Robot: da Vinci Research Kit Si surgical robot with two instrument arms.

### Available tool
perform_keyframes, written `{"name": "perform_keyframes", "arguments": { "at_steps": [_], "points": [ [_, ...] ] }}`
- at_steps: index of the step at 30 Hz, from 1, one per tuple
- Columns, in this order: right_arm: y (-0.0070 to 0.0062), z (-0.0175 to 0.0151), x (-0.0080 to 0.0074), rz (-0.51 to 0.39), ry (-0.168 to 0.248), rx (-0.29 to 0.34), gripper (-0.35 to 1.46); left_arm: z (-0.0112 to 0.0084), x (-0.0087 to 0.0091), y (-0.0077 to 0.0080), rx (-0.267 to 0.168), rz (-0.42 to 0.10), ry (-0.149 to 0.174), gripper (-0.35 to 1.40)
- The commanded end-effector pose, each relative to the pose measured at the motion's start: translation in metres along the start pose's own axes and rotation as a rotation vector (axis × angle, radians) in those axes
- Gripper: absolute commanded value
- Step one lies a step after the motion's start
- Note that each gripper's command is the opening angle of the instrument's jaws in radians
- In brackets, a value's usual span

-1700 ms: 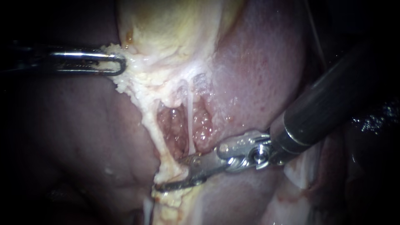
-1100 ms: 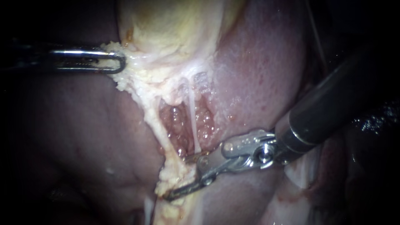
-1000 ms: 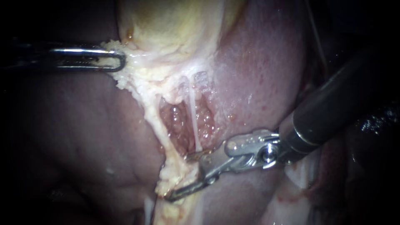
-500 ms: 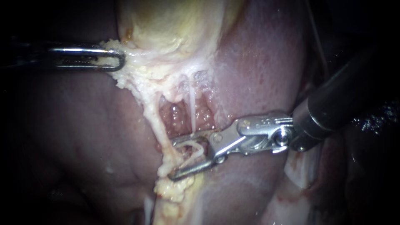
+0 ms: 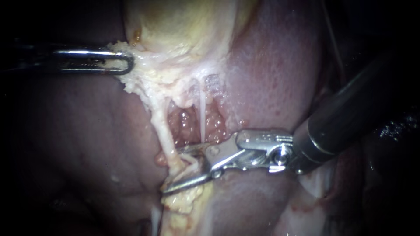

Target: Clipping first clip left tube

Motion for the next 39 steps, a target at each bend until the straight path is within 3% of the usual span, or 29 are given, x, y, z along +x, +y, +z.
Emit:
{"name": "perform_keyframes", "arguments": {
  "at_steps": [1, 7, 13, 22, 26, 39],
  "points": [
    [0.0001, 0.0003, 0.0000, 0.000, 0.002, 0.003, 0.47, 0.0000, 0.0000, 0.0000, 0.001, 0.000, 0.000, -0.35],
    [0.0007, 0.0017, 0.0003, -0.002, 0.025, 0.006, 0.48, 0.0002, 0.0000, 0.0000, 0.002, -0.001, 0.001, -0.35],
    [0.0000, 0.0019, 0.0005, 0.003, 0.027, 0.021, 0.48, 0.0001, 0.0000, 0.0000, 0.002, -0.001, 0.001, -0.35],
    [-0.0039, 0.0022, 0.0016, 0.012, 0.008, 0.106, 0.48, -0.0002, -0.0001, 0.0000, 0.000, 0.000, 0.000, -0.35],
    [-0.0049, 0.0025, 0.0019, 0.020, 0.002, 0.135, 0.46, -0.0002, -0.0001, 0.0000, 0.000, 0.000, 0.000, -0.35],
    [-0.0045, 0.0026, 0.0017, 0.047, -0.002, 0.142, 0.37, 0.0000, -0.0001, 0.0000, 0.001, 0.000, 0.000, -0.35]
  ]
}}
